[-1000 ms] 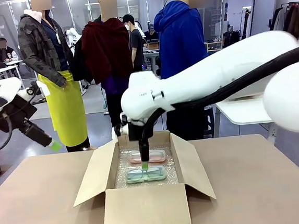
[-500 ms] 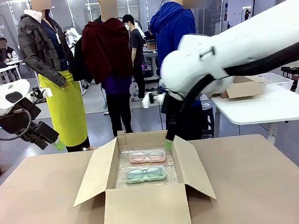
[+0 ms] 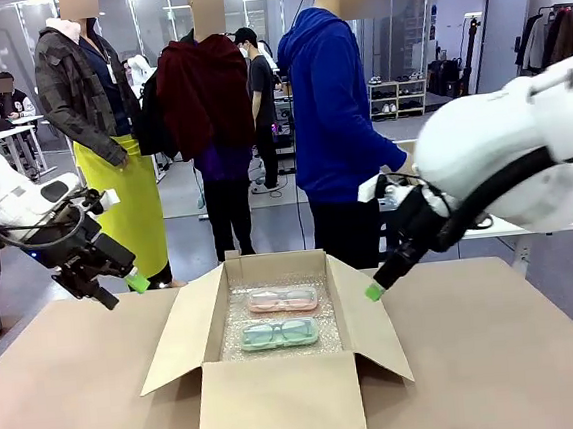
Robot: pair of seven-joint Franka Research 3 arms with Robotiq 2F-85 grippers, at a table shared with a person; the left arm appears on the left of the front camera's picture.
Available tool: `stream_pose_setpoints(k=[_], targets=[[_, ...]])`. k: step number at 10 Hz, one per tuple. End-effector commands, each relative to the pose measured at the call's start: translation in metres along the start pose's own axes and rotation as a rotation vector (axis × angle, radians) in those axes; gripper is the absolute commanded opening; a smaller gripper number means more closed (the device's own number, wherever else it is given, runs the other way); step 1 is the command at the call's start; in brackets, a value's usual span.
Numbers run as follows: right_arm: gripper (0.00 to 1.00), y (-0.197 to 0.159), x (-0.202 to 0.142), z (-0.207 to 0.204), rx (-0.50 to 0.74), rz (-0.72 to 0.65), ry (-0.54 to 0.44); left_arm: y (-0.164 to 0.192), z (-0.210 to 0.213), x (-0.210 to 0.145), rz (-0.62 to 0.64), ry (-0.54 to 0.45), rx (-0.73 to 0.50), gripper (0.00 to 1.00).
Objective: Pack the glasses set securely to prepare it for shipping.
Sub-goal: Position the Package Box on the left side of the table.
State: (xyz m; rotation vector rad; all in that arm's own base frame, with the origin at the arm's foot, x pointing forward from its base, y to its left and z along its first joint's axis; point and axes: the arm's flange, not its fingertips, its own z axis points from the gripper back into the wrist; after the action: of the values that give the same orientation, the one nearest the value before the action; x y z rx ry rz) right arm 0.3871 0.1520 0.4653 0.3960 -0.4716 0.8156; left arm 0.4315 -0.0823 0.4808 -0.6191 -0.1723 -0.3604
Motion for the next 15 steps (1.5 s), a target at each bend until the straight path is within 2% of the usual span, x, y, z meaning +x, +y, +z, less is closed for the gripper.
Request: stream_pose_setpoints(k=[1,3,4,5,9,10,12,15], targets=[[1.00,0.006,-0.022,0.014,-0.019,-0.098,-0.050,0.016,-0.002,0.012,-0.018,-0.004,-0.071,1.00],[1.00,0.006,-0.038,0.035,-0.078,-0.190,-0.030,0.037,-0.021,0.015,0.005,-0.015,-0.130,1.00],[1.00,0.006,-0.043,0.042,-0.099,-0.188,-0.051,0.050,-0.028,0.020,0.010,-0.086,-0.125,1.00],[1.00,-0.006,-0.028,0.029,-0.032,-0.133,-0.044,0.028,-0.017,0.011,0.016,-0.008,-0.092,1.00],[1.00,-0.006,-0.028,0.029,-0.032,-0.133,-0.044,0.035,-0.025,0.013,0.009,-0.021,-0.098,1.00],[1.00,-0.006,-0.028,0.029,-0.032,-0.133,-0.044,0.058,-0.035,0.029,0.067,0.019,-0.195,1.00],[1.00,-0.006,-0.028,0.029,-0.032,-0.133,-0.044,0.098,-0.053,0.037,0.043,-0.008,-0.240,1.00],[1.00,-0.006,-0.028,0.029,-0.032,-0.133,-0.044,0.151,-0.081,0.038,0.099,-0.033,-0.404,1.00]])
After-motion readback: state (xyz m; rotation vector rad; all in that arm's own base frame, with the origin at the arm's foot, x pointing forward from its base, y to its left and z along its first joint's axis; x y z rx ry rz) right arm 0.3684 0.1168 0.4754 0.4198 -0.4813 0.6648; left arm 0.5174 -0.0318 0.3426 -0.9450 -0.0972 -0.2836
